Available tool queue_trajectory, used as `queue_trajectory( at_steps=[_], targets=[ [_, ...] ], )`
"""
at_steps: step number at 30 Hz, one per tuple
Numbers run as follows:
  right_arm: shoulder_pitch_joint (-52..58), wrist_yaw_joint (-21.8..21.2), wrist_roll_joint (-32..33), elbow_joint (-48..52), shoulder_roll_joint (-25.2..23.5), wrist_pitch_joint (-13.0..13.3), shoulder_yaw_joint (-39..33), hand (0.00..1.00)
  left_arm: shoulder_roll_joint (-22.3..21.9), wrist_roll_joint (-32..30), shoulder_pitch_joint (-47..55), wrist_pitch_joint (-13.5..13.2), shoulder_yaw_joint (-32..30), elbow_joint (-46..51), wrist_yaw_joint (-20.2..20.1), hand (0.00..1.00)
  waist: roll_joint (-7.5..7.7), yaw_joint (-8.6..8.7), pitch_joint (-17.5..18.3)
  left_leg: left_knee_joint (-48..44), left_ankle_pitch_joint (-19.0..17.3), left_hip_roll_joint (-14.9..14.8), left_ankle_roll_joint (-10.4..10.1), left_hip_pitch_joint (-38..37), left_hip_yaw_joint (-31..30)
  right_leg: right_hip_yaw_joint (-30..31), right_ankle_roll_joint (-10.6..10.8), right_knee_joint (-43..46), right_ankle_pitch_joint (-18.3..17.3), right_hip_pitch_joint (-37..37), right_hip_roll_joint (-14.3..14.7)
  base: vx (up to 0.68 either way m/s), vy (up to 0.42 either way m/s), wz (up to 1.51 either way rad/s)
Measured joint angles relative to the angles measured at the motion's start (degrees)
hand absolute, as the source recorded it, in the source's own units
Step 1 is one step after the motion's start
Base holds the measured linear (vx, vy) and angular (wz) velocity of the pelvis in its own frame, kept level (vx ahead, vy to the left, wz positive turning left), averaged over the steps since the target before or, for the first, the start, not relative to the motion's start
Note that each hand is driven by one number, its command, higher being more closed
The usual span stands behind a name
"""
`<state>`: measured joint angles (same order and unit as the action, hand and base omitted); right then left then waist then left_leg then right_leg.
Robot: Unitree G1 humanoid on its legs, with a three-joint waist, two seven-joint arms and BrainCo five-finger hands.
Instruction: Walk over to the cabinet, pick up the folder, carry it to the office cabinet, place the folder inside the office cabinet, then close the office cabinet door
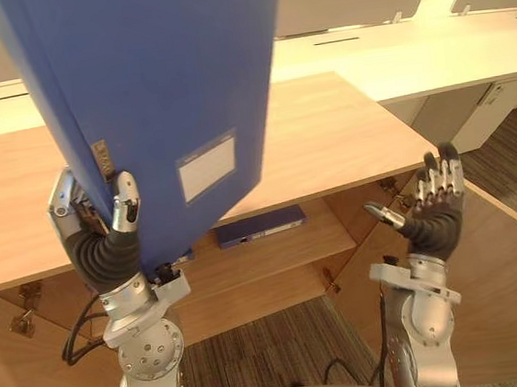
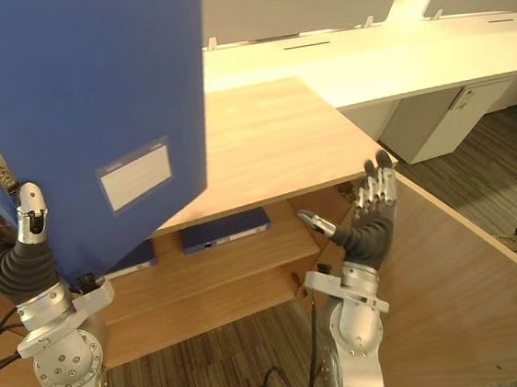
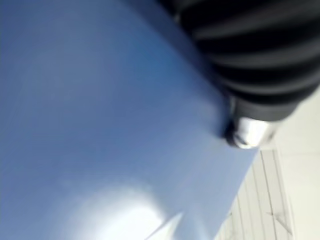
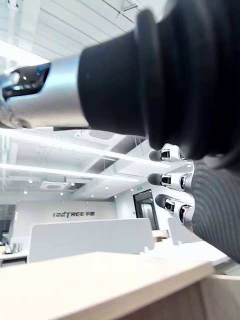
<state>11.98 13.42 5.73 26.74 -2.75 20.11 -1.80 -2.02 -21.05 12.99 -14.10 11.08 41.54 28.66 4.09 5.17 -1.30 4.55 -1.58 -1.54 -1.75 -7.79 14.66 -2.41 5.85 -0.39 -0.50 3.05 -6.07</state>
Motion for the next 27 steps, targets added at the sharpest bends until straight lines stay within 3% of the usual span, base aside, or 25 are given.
queue_trajectory(
  at_steps=[6, 9, 21, 27],
  targets=[
    [-6.13, -8.56, 12.41, -0.02, 1.48, 1.01, 3.28, 0.0, 1.12, 5.75, -0.7, -2.75, 2.44, -2.0, -3.29, 1.0, 0.05, -0.82, 0.04, 0.0, 0.03, 0.01, 0.04, 0.59, -0.64, -0.4, 0.14, 0.01, 0.11, 0.01, -0.13, -0.02, -0.017, 0.05],
    [-7.59, -10.39, 15.45, -0.19, 1.8, 1.01, 3.32, 0.0, 1.6, 7.89, -0.92, -2.89, 2.9, -3.17, -4.87, 1.0, 0.07, -1.26, 0.04, 0.02, 0.09, 0.01, 0.13, 0.79, -1.18, -1.05, 0.15, 0.0, 0.11, 0.08, -0.34, -0.02, -0.021, 0.09],
    [-12.67, -14.46, 19.87, -3.2, 5.85, 0.77, 3.17, 0.0, 3.91, 11.94, -2.32, -4.08, 4.5, -6.83, -10.75, 1.0, 0.27, -1.76, 0.18, 0.36, 0.48, 0.36, 0.66, 1.75, -2.43, -1.69, 0.57, 0.04, 0.58, -0.01, -0.81, -0.04, -0.019, 0.06],
    [-12.81, -17.23, 19.87, -4.22, 7.89, -1.11, 3.01, 0.0, 4.37, 11.92, -2.81, -4.09, 6.19, -7.63, -14.27, 1.0, 0.3, -1.67, 0.22, 0.33, 1.36, 0.44, 0.83, 2.46, -3.66, -2.98, 0.53, 0.03, 0.96, -0.5, -0.8, -0.03, -0.033, 0.1]
  ],
)
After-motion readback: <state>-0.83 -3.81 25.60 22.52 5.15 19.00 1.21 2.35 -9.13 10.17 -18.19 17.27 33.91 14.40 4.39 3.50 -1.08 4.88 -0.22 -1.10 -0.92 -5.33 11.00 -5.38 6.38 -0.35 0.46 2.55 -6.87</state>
